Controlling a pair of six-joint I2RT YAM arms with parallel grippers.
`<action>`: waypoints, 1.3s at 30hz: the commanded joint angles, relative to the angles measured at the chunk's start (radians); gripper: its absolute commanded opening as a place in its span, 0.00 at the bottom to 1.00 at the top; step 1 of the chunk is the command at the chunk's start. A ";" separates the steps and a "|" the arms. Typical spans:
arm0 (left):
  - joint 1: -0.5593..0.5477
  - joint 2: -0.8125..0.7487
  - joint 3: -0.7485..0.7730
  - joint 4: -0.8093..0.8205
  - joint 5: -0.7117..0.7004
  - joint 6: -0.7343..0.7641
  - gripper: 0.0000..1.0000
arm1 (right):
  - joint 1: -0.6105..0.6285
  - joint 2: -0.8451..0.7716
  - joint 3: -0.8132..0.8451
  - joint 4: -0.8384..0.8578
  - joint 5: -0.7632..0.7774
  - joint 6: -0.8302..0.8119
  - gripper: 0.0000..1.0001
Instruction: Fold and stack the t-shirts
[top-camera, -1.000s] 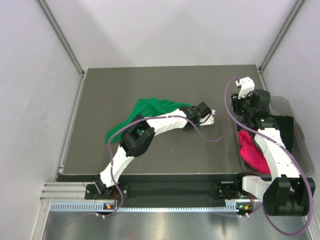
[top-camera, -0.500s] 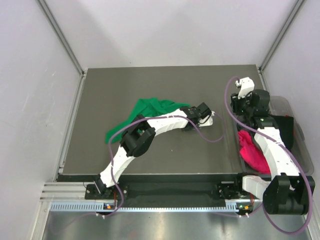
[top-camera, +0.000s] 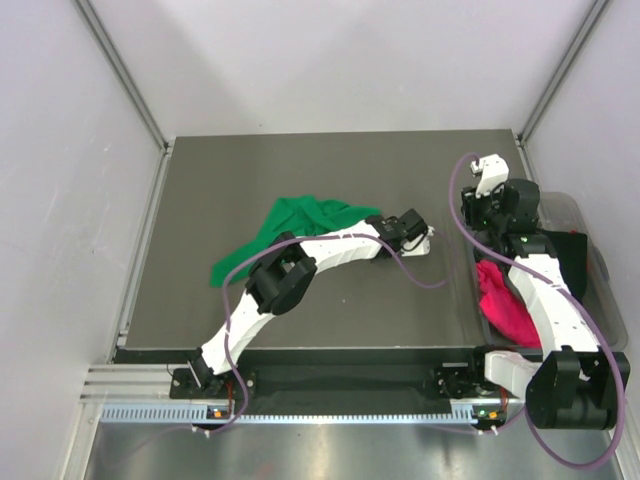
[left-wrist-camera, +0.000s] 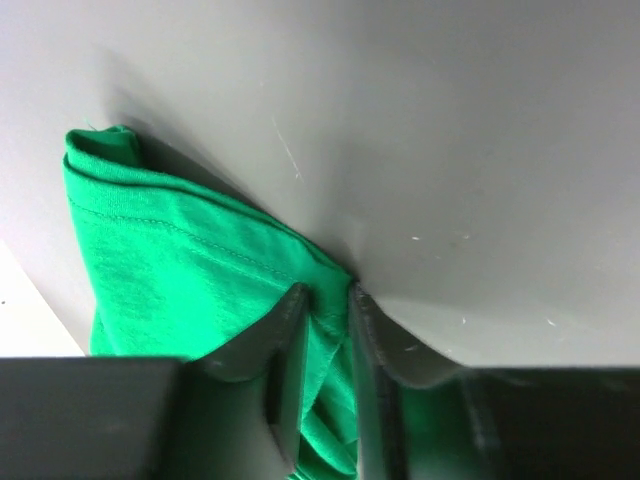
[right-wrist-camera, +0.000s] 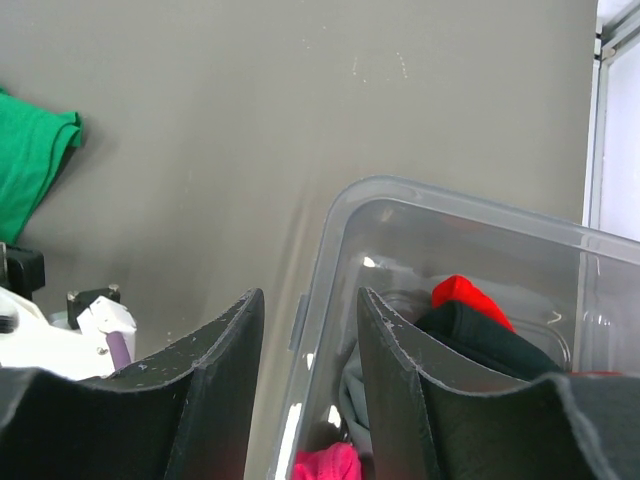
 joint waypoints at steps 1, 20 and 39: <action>-0.006 0.012 0.009 -0.016 -0.003 -0.007 0.23 | -0.014 -0.016 -0.003 0.051 -0.016 0.004 0.43; -0.021 -0.331 0.482 0.095 -0.340 0.391 0.00 | -0.015 -0.076 0.153 -0.048 -0.008 -0.017 0.43; 0.156 -0.805 0.247 0.405 -0.606 0.771 0.00 | -0.003 -0.088 0.160 -0.166 -0.388 -0.028 0.44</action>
